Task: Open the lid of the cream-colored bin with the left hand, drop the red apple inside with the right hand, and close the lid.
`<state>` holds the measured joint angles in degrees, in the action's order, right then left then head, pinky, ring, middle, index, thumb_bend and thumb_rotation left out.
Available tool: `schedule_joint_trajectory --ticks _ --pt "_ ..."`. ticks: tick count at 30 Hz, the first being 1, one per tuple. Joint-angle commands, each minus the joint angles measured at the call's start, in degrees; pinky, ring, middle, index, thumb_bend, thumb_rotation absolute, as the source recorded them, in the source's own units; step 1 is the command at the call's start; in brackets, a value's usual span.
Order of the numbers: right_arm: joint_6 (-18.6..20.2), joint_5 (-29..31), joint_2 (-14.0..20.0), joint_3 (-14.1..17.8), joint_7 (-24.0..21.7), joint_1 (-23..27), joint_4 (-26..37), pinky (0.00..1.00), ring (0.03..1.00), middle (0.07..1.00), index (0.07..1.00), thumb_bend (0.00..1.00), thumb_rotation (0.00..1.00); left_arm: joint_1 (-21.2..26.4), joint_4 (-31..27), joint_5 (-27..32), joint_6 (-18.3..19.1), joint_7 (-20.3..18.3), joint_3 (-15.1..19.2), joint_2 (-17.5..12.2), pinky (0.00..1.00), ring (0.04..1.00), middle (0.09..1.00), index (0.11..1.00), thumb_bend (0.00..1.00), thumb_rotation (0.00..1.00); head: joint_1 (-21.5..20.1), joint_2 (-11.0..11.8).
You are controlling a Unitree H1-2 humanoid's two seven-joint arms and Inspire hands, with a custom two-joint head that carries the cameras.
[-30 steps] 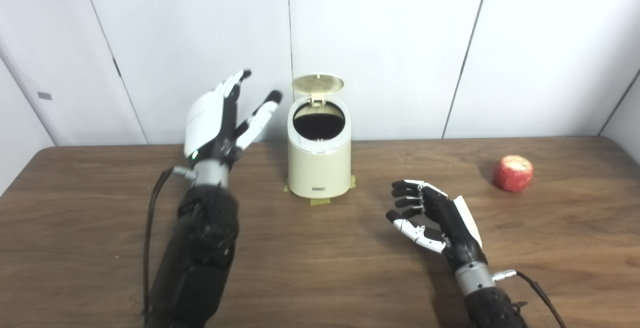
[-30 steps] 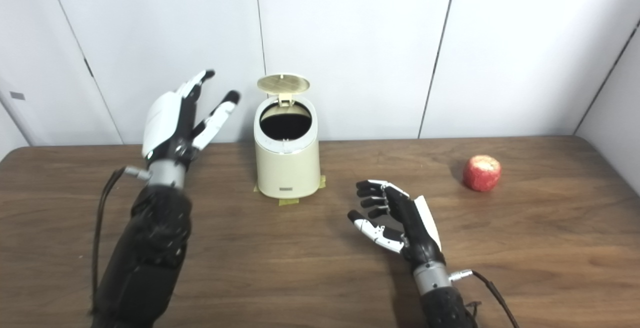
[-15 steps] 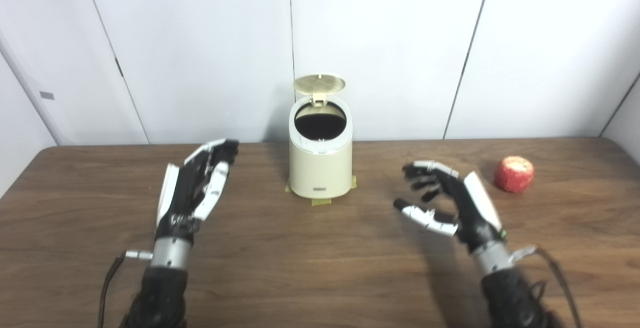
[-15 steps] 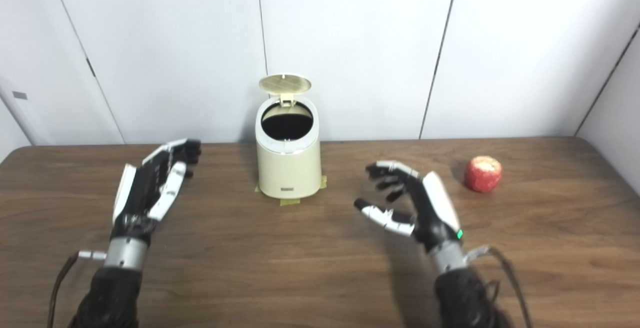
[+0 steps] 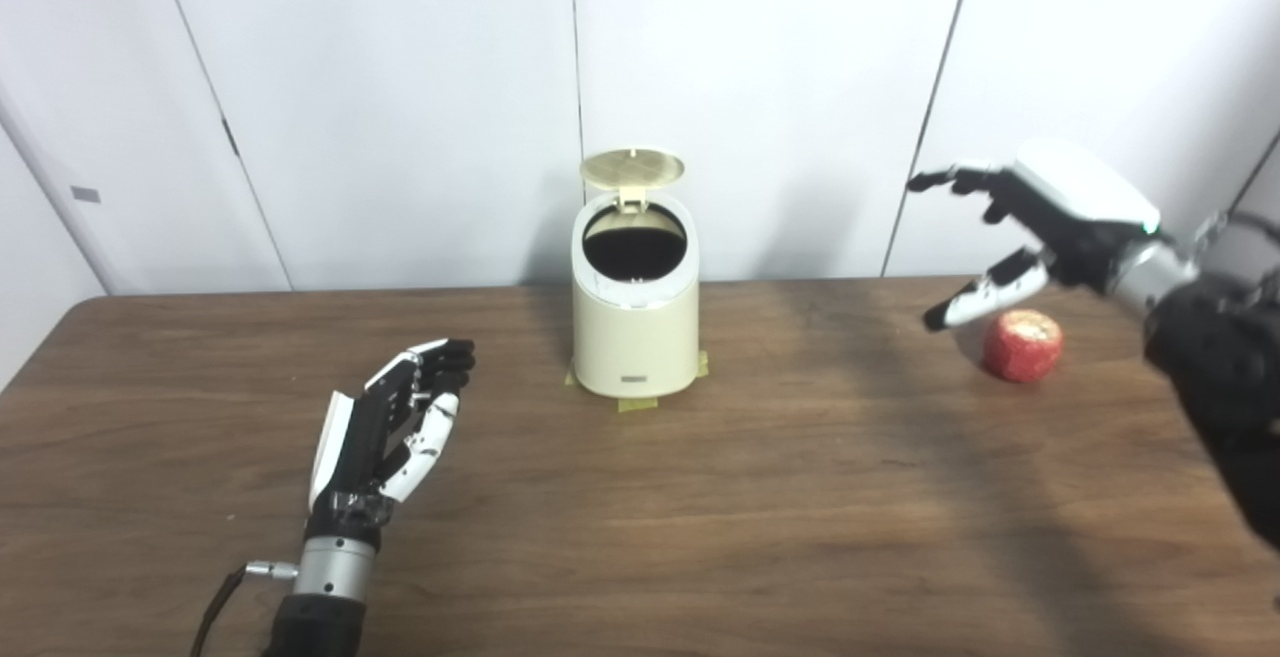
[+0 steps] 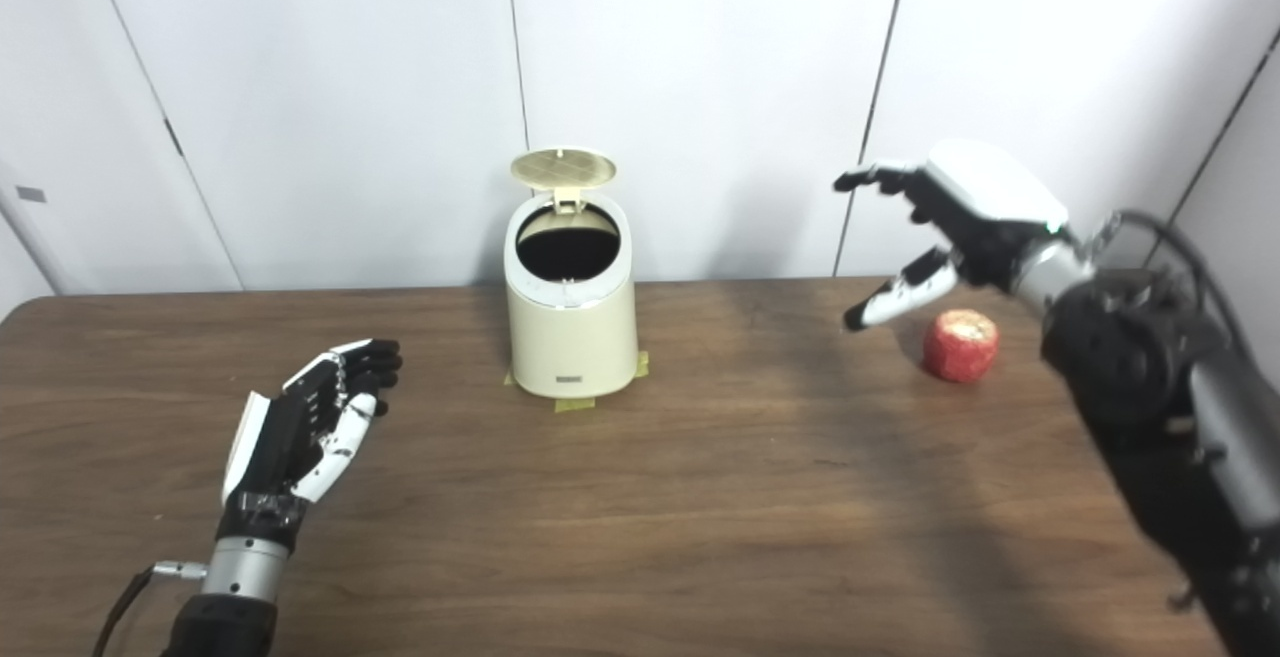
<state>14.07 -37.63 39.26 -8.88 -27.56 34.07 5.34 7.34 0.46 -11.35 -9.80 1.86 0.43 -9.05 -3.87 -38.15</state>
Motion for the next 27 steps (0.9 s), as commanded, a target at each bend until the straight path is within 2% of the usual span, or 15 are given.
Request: schedule_joint_trajectory --ticks 1,5,10,12,15,19,23,27 --pt "-0.16 -1.10 1.94 -0.45 -0.71 3.26 -1.31 0.60 0.789 0.819 0.784 1.00 0.21 1.90 -0.07 0.15 -2.20 0.50 0.31 -0.36 0.62 0.714 0.733 0.735 0.27 0.59 -0.11 -0.04" --pt "0.11 -2.88 2.97 -1.99 -2.28 4.34 -5.16 0.60 0.771 0.812 0.789 0.98 0.14 2.27 0.50 -0.14 -2.55 0.84 0.46 -0.37 0.60 0.709 0.727 0.727 0.27 0.56 -0.21 0.24" --pt "-1.14 -5.84 4.68 -4.17 -2.45 4.54 -11.61 0.61 0.770 0.821 0.784 1.00 0.16 2.08 -0.01 0.06 -2.51 0.74 0.55 -0.29 0.60 0.707 0.728 0.725 0.27 0.57 -0.21 0.07" --pt "-0.71 -5.84 4.92 -4.15 -2.39 4.27 -13.23 0.61 0.776 0.833 0.787 1.00 0.16 2.08 -0.09 -0.05 -2.61 0.89 0.62 -0.29 0.60 0.708 0.729 0.723 0.27 0.57 -0.29 -0.06" --pt "-2.34 -5.44 5.41 -4.05 -0.83 3.31 -15.58 0.61 0.789 0.840 0.784 1.00 0.17 2.09 -0.19 -0.06 -2.62 0.98 0.70 -0.29 0.60 0.704 0.724 0.717 0.27 0.55 -0.13 -0.16" --pt "-3.32 -4.92 5.31 -4.38 -0.54 2.04 -15.66 0.58 0.756 0.826 0.777 0.99 0.19 1.99 -0.50 -0.47 -2.66 0.98 0.62 -0.47 0.60 0.702 0.724 0.715 0.26 0.55 -0.17 -0.31" --pt "-2.27 -5.38 4.99 -5.40 -2.35 1.39 -14.18 0.58 0.770 0.844 0.783 0.95 0.14 1.74 -0.99 -1.03 -2.78 1.09 0.60 -0.58 0.59 0.704 0.726 0.716 0.26 0.57 0.00 -0.46" --pt "-1.72 -7.63 5.18 -7.37 -3.43 1.40 -14.50 0.65 0.811 0.848 0.785 0.92 0.15 1.55 -1.43 -1.30 -2.68 1.12 0.64 -0.57 0.59 0.703 0.725 0.714 0.27 0.56 -0.11 -0.63"
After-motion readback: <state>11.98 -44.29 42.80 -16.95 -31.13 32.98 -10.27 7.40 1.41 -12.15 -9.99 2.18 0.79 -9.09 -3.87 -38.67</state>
